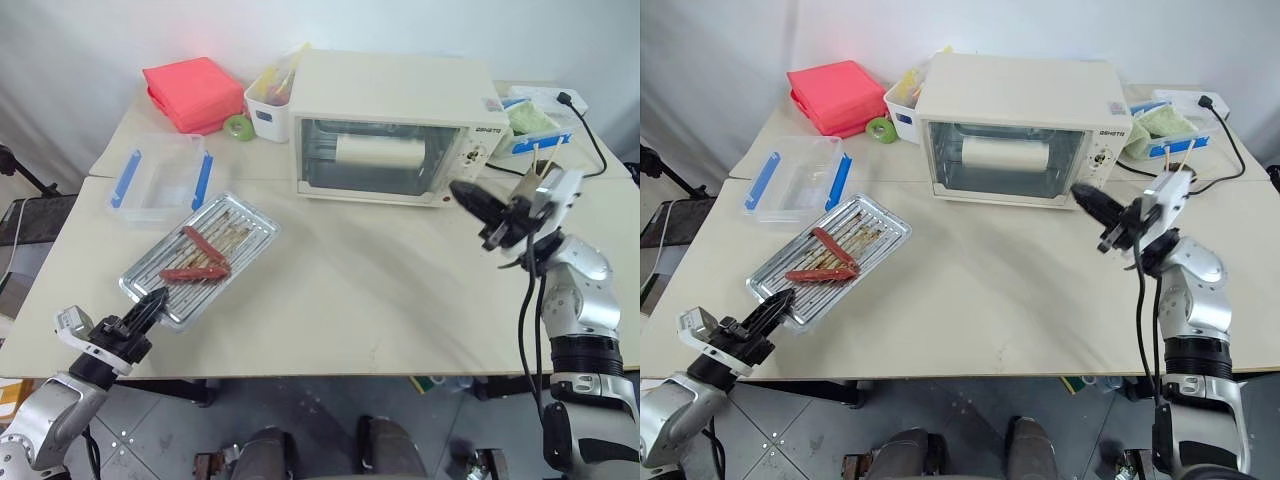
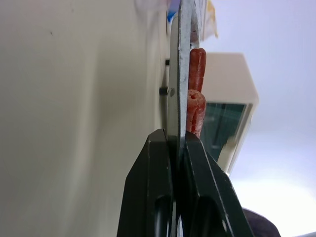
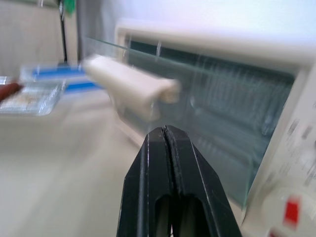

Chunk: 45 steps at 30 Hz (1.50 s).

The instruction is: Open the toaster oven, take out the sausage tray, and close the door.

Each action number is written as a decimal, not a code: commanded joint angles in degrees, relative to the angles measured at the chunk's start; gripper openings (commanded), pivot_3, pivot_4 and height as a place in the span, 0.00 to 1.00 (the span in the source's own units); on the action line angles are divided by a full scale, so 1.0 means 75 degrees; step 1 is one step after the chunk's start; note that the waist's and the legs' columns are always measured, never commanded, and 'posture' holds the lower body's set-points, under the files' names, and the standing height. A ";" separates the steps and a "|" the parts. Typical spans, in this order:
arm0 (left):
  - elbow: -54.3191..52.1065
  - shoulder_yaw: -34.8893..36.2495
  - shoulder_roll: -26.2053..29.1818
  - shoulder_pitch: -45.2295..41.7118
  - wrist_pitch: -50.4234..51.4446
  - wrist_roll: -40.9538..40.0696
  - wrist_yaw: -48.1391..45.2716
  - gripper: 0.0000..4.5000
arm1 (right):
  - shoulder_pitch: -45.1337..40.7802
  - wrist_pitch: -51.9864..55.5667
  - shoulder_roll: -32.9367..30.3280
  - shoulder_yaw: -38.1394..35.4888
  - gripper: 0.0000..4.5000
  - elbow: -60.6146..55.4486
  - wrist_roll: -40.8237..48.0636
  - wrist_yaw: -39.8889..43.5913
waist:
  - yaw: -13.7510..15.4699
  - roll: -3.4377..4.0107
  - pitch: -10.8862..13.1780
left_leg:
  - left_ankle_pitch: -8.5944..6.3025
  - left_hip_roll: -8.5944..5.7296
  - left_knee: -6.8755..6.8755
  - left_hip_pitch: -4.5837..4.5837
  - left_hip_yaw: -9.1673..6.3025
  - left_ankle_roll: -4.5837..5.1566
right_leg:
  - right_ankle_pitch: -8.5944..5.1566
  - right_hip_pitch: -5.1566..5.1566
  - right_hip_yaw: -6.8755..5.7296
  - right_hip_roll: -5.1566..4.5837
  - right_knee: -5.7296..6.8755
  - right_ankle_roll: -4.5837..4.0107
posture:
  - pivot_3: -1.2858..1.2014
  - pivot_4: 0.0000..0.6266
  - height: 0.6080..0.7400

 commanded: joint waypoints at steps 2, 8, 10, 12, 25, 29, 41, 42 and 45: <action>-0.0180 -0.0637 0.0141 -0.0298 0.0253 -0.0217 -0.0229 0.00 | 0.0378 0.0726 -0.0438 -0.0104 0.01 -0.1079 0.0286 0.0195 | 0.0063 0.0000 0.0000 | -0.0002 -0.0001 0.0000 0.0000 -0.0001 0.0000 | 0.0000 0.0000 0.0001 -0.0004 0.0001 0.0000 | 0.52 0.24 1.00; 0.0053 -0.2226 0.0455 -0.1336 0.0520 -0.0217 0.0042 0.00 | 0.1968 0.0640 -0.1307 -0.0261 0.28 -0.1877 0.0148 0.1508 | 0.0307 -0.0002 -0.0001 | -0.0007 -0.0016 0.0002 -0.0013 -0.0007 0.0007 | 0.0001 0.0001 0.0009 -0.0007 -0.0008 0.0001 | 0.52 0.24 1.00; 0.0319 -0.2830 0.0573 -0.1849 0.0648 -0.0217 0.0152 0.00 | 0.2635 0.0162 -0.1584 -0.0346 0.44 -0.2054 -0.0088 0.1988 | 0.0345 -0.0001 -0.0001 | -0.0006 -0.0018 0.0003 -0.0012 -0.0005 0.0008 | 0.0001 0.0002 0.0009 -0.0001 -0.0011 0.0001 | 0.52 0.24 1.00; 0.0653 -0.3333 0.0700 -0.2346 0.0809 -0.0217 0.0171 0.00 | 0.3141 0.0039 -0.1696 -0.0597 0.58 -0.2223 -0.0049 0.2074 | 0.0359 -0.0003 -0.0001 | -0.0006 -0.0020 0.0004 -0.0010 0.0003 0.0008 | 0.0002 0.0003 0.0014 0.0001 -0.0015 0.0004 | 0.52 0.24 1.00; 0.4180 -0.5571 -0.0115 -0.6084 0.1563 0.2006 -0.0803 0.00 | 0.6744 -0.0084 -0.1601 -0.2187 0.99 -0.3522 0.0168 0.2017 | 0.0524 -0.0012 -0.0005 | 0.0001 -0.0038 0.0005 -0.0015 0.0048 0.0020 | 0.0019 0.0042 0.0024 0.0015 -0.0081 0.0035 | 0.52 0.24 1.00; 0.4927 -0.5729 -0.0464 -0.6688 0.1727 0.3398 -0.1647 0.00 | 0.7336 -0.0031 -0.1556 -0.2459 0.99 -0.3684 0.0209 0.1990 | 0.0376 -0.0012 -0.0005 | 0.0004 -0.0030 -0.0040 -0.0010 0.0054 0.0013 | 0.0019 0.0037 0.0022 0.0030 -0.0112 0.0036 | 0.52 0.24 1.00; 0.5499 -0.5760 -0.0832 -0.7410 0.1822 0.6523 -0.4015 0.32 | 0.7617 0.0508 -0.1429 -0.2774 1.00 -0.4306 0.0640 0.1400 | 0.0406 0.0004 -0.0015 | 0.0011 -0.0031 -0.0035 -0.0001 0.0046 0.0008 | 0.0021 0.0046 0.0021 0.0021 -0.0108 0.0039 | 0.52 0.24 1.00; 0.5433 -0.5694 -0.0840 -0.7399 0.1820 0.6646 -0.4161 0.39 | 0.7598 0.0519 -0.1430 -0.2780 1.00 -0.4291 0.0661 0.1409 | 0.0395 0.0003 -0.0015 | 0.0011 -0.0031 -0.0036 -0.0002 0.0048 0.0008 | 0.0021 0.0045 0.0021 0.0021 -0.0110 0.0039 | 0.52 0.24 1.00; 0.4993 -0.5437 -0.0556 -0.7278 0.1997 0.6869 -0.4476 0.59 | 0.7454 0.0545 -0.1490 -0.2706 1.00 -0.4213 0.0643 0.1441 | 0.0374 0.0003 -0.0014 | 0.0011 -0.0029 -0.0040 -0.0005 0.0048 0.0008 | 0.0021 0.0040 0.0022 0.0022 -0.0110 0.0039 | 0.52 0.24 1.00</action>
